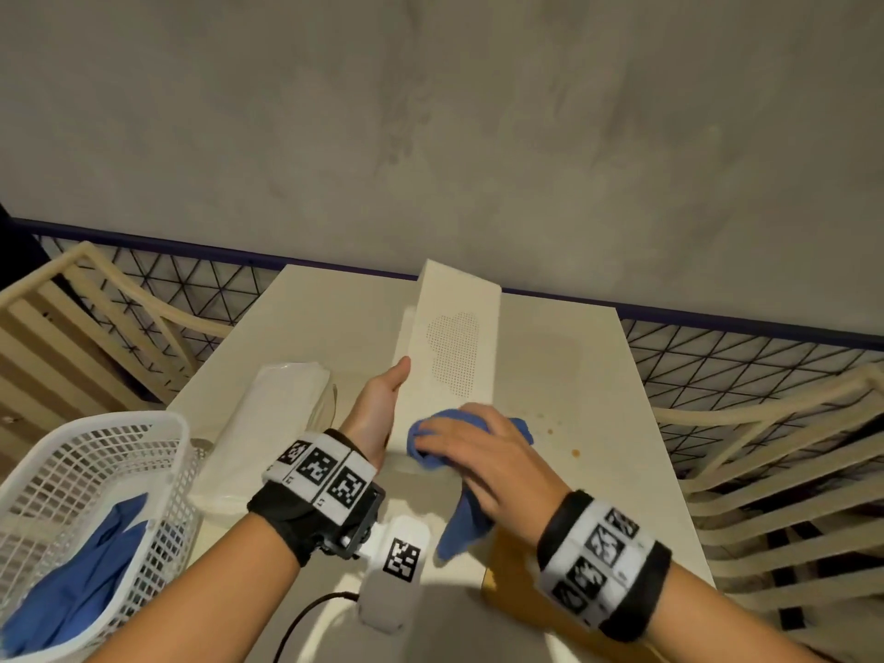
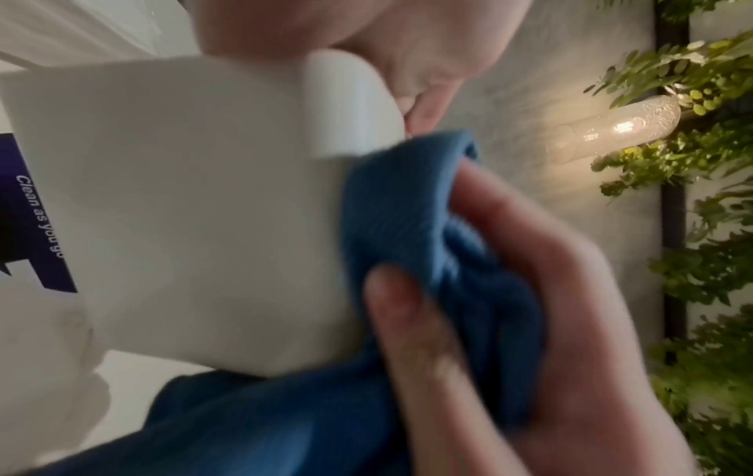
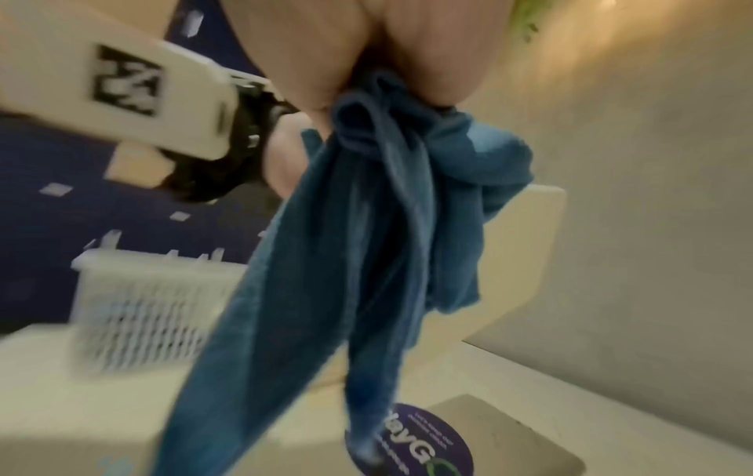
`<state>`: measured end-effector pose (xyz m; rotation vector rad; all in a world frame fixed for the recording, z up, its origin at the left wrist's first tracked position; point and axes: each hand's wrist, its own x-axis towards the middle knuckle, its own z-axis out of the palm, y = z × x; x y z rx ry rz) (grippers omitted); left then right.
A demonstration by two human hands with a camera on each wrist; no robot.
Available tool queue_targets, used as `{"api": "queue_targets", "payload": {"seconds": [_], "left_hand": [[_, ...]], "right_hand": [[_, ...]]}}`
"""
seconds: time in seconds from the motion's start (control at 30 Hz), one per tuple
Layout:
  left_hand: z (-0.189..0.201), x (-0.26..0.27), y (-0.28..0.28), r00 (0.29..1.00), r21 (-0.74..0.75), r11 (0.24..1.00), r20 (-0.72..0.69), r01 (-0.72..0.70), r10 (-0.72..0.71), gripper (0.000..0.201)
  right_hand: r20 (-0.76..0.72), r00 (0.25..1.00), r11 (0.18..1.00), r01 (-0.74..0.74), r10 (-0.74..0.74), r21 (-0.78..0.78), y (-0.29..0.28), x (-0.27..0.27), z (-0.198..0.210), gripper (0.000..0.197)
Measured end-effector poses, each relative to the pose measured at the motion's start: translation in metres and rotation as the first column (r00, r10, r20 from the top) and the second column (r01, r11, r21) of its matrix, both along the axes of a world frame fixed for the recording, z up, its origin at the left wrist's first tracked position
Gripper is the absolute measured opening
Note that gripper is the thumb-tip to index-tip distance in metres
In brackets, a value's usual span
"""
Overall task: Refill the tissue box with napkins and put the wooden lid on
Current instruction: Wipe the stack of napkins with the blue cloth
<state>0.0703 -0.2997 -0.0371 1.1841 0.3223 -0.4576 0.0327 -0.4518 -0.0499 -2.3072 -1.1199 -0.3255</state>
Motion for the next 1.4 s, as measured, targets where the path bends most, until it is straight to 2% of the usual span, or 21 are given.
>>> {"api": "queue_targets", "payload": {"seconds": [0.1,0.17,0.3,0.33,0.43,0.5,0.57,0.63,0.7,0.77,0.8,0.9,0.97,1.0,1.07,1.1,1.17,1.2,1.27,1.33,1.4], "left_hand": [[0.004,-0.004,-0.01,0.997,0.034,0.999,0.078,-0.006,0.004,0.042],[0.006,-0.001,-0.013,0.993,0.012,1.0,0.115,-0.028,0.026,0.039],[0.006,0.007,-0.011,0.992,-0.002,0.999,0.12,-0.039,0.038,0.048],[0.002,0.009,-0.01,0.991,0.0,1.0,0.127,-0.03,0.03,0.049],[0.003,0.005,-0.012,0.985,0.077,0.996,0.168,-0.042,0.029,0.051],[0.005,0.004,-0.008,0.982,0.074,0.996,0.188,-0.047,0.032,0.054],[0.004,0.001,-0.002,0.982,0.029,1.0,0.189,-0.003,-0.003,0.061],[0.004,-0.003,0.001,0.989,0.012,1.0,0.149,-0.006,0.004,0.063],[0.007,-0.008,-0.001,0.988,0.041,0.999,0.151,0.011,-0.017,0.062],[0.006,-0.01,-0.007,0.982,0.109,0.994,0.184,0.019,-0.039,0.064],[0.005,-0.01,-0.009,0.976,0.154,0.988,0.216,0.005,-0.039,0.064],[-0.002,-0.011,-0.008,0.969,0.223,0.975,0.237,0.016,-0.07,0.066],[-0.009,-0.009,-0.004,0.969,0.279,0.96,0.234,0.009,-0.077,0.061],[-0.011,-0.009,-0.003,0.97,0.348,0.937,0.231,-0.008,-0.077,0.057],[-0.011,-0.009,-0.001,0.967,0.506,0.862,0.23,-0.026,-0.106,0.054],[-0.01,-0.011,-0.001,0.964,0.54,0.841,0.236,-0.024,-0.124,0.051],[-0.005,-0.017,-0.002,0.943,0.529,0.848,0.296,-0.028,-0.153,0.038],[-0.003,-0.019,-0.001,0.927,0.513,0.857,0.342,-0.047,-0.154,0.028],[0.001,-0.021,0.002,0.903,0.532,0.845,0.389,-0.058,-0.182,0.012],[0.001,-0.021,0.005,0.878,0.56,0.827,0.419,-0.051,-0.23,0.014],[0.001,-0.022,0.008,0.864,0.578,0.815,0.431,-0.041,-0.262,0.016]], "right_hand": [[-0.047,0.961,0.955,0.276,-0.273,0.111,0.001,0.029,0.003,0.036],[-0.015,0.933,0.921,0.358,-0.36,0.152,0.01,0.029,0.0,0.041],[0.074,0.982,0.984,0.169,-0.173,0.05,0.026,0.002,-0.015,0.03],[0.054,0.984,0.985,0.167,-0.168,0.037,0.023,0.007,-0.013,0.029],[0.007,0.93,0.913,0.359,-0.367,0.191,0.02,0.03,-0.006,0.03],[0.081,0.911,0.902,0.381,-0.403,0.201,0.029,0.023,-0.009,0.028],[0.137,0.963,0.97,0.217,-0.231,0.111,0.036,0.004,-0.019,0.031],[0.083,0.991,0.995,0.104,-0.104,-0.001,0.03,0.005,-0.015,0.032],[-0.013,0.982,0.98,0.19,-0.19,0.052,0.024,0.023,-0.002,0.033],[-0.107,0.92,0.907,0.389,-0.376,0.158,0.024,0.034,0.002,0.038],[-0.115,0.902,0.883,0.431,-0.416,0.187,0.028,0.031,0.002,0.04],[-0.045,0.947,0.923,0.322,-0.32,0.209,0.04,0.0,-0.003,0.045],[-0.099,0.967,0.959,0.246,-0.234,0.143,0.033,0.004,-0.003,0.05],[-0.122,0.955,0.953,0.285,-0.272,0.107,0.027,0.017,-0.003,0.041],[-0.172,0.895,0.89,0.436,-0.412,0.137,0.012,0.048,-0.007,0.036],[-0.198,0.855,0.84,0.512,-0.479,0.179,0.005,0.059,-0.007,0.036],[-0.207,0.799,0.767,0.6,-0.564,0.226,0.005,0.062,-0.003,0.033],[-0.181,0.807,0.773,0.591,-0.562,0.231,0.011,0.055,-0.002,0.031],[-0.109,0.885,0.853,0.464,-0.452,0.239,0.026,0.032,-0.006,0.03],[-0.09,0.933,0.905,0.359,-0.348,0.228,0.031,0.023,-0.004,0.032],[-0.119,0.923,0.901,0.383,-0.365,0.205,0.027,0.04,0.001,0.03]]}}
